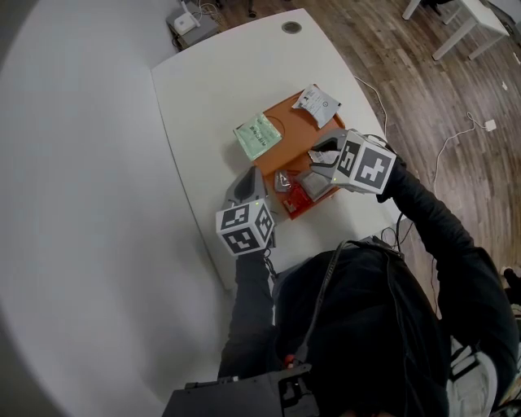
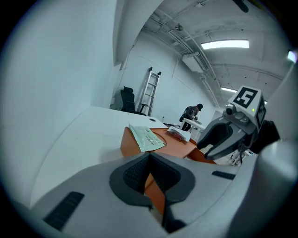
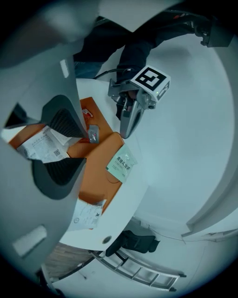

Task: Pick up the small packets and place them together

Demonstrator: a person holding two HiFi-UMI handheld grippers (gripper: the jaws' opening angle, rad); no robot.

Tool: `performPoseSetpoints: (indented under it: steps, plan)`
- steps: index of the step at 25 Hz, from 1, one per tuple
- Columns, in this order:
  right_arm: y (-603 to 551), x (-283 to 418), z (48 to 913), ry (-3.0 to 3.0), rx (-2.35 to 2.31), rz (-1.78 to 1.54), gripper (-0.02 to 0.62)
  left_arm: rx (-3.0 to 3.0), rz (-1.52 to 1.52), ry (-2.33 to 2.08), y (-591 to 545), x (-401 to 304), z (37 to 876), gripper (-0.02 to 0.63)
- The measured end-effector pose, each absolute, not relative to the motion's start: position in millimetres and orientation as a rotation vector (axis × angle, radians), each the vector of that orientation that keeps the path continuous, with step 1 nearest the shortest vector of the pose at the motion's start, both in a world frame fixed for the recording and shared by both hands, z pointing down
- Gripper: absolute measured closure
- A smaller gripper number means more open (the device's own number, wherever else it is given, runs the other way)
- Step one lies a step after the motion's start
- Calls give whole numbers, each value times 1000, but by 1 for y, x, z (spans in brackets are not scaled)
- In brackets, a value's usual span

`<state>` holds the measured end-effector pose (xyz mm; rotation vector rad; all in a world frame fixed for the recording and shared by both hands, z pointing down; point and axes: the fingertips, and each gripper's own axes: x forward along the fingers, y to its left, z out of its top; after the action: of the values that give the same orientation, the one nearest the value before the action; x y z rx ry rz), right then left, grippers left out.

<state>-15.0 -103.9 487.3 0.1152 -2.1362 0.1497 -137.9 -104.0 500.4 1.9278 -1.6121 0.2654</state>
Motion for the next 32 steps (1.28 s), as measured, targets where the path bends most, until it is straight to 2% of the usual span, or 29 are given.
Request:
performPoseSetpoints:
  steps: [3, 5, 21, 32]
  plan:
    - [-90, -7, 509, -2084, 71, 175, 483, 1927, 268, -1613, -104, -138, 500, 604]
    - [-84, -5, 524, -2052, 45, 197, 452, 1926, 269, -1613, -104, -138, 499, 604]
    - [-76, -1, 576, -1948, 5, 276, 453, 1929, 268, -1610, -105, -137, 499, 604]
    - [-63, -2, 573, -1962, -26, 289, 538, 1925, 266, -1615, -104, -136, 498, 604]
